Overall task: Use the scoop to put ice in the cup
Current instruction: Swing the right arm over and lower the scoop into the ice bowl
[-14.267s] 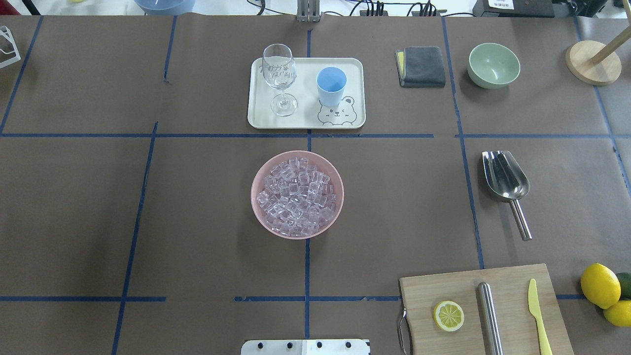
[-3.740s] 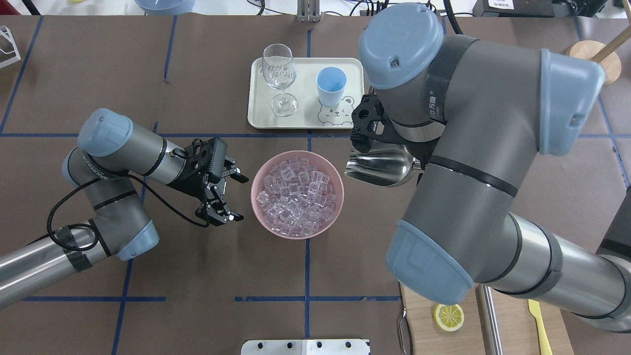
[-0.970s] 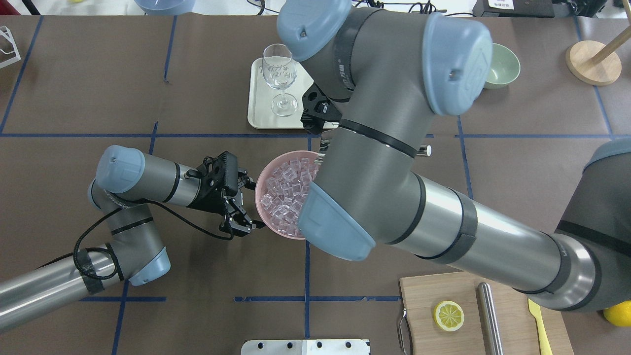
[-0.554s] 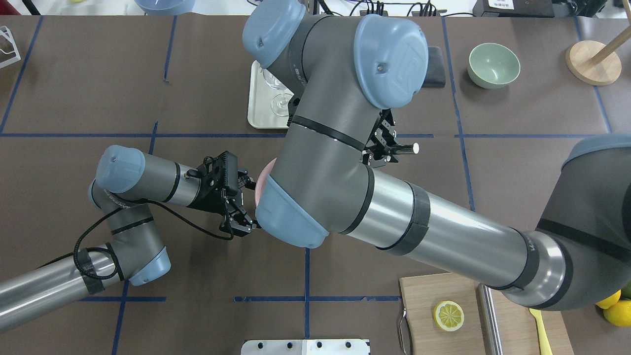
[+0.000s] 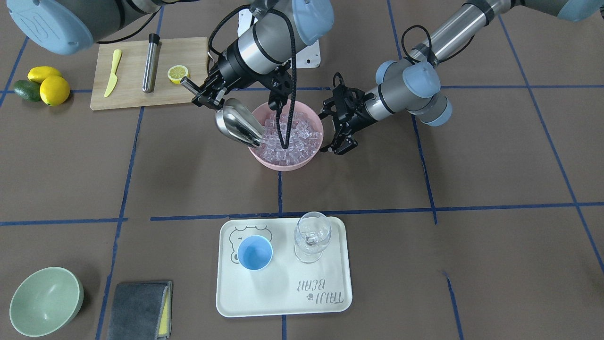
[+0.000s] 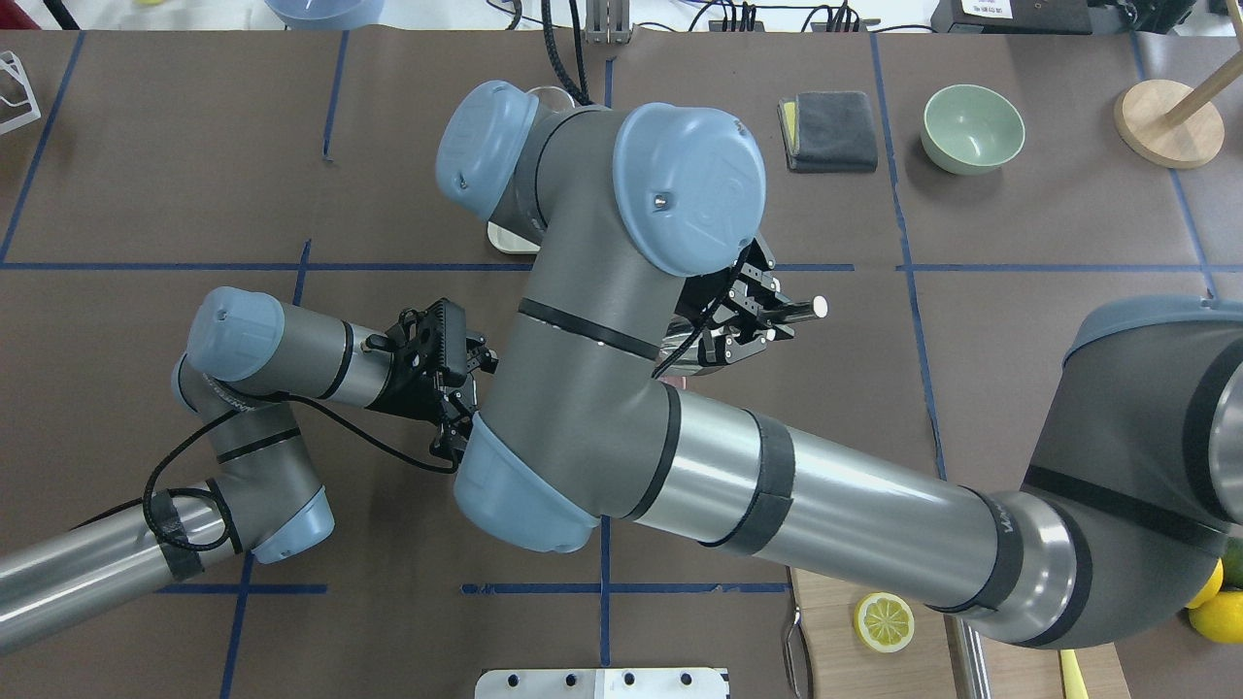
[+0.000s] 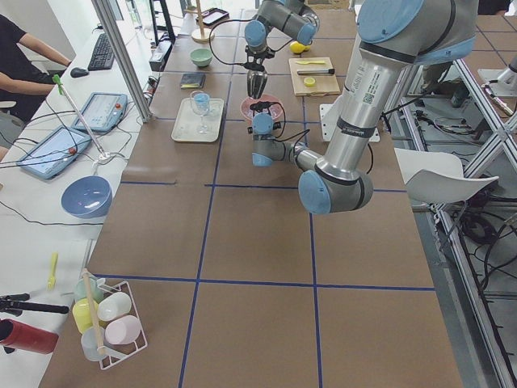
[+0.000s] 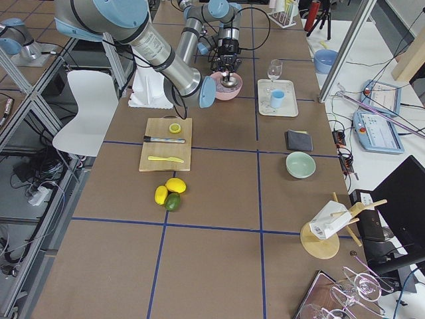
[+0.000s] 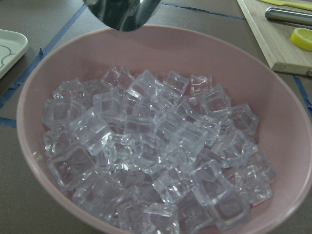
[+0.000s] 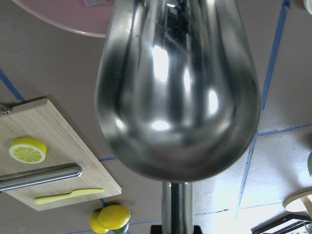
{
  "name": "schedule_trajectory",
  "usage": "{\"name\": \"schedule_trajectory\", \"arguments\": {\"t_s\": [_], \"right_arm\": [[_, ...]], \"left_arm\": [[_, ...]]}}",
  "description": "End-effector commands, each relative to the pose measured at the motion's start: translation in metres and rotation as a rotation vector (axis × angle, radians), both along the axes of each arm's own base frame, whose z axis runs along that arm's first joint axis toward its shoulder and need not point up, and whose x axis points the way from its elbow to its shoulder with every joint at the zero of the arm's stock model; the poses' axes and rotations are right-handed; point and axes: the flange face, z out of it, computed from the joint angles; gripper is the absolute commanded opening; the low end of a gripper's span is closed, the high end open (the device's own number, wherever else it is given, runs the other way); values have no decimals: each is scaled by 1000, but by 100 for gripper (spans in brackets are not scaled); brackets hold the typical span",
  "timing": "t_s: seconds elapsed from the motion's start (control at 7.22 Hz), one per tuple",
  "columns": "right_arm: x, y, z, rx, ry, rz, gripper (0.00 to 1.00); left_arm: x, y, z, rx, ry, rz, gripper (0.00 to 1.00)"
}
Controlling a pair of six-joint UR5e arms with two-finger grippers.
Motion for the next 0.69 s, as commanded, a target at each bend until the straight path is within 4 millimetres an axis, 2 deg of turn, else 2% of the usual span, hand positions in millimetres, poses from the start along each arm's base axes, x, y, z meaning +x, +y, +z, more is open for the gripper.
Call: {"name": "schedule_trajectory", "arguments": {"t_s": [0.0, 0.55], "right_arm": [[-26, 6, -6, 30, 58, -41, 0], [-29, 5, 7, 38, 89, -65, 0]], "left_arm": [[-1, -1, 1, -1, -1, 0, 100], [0, -1, -1, 1, 2, 0, 100]]}}
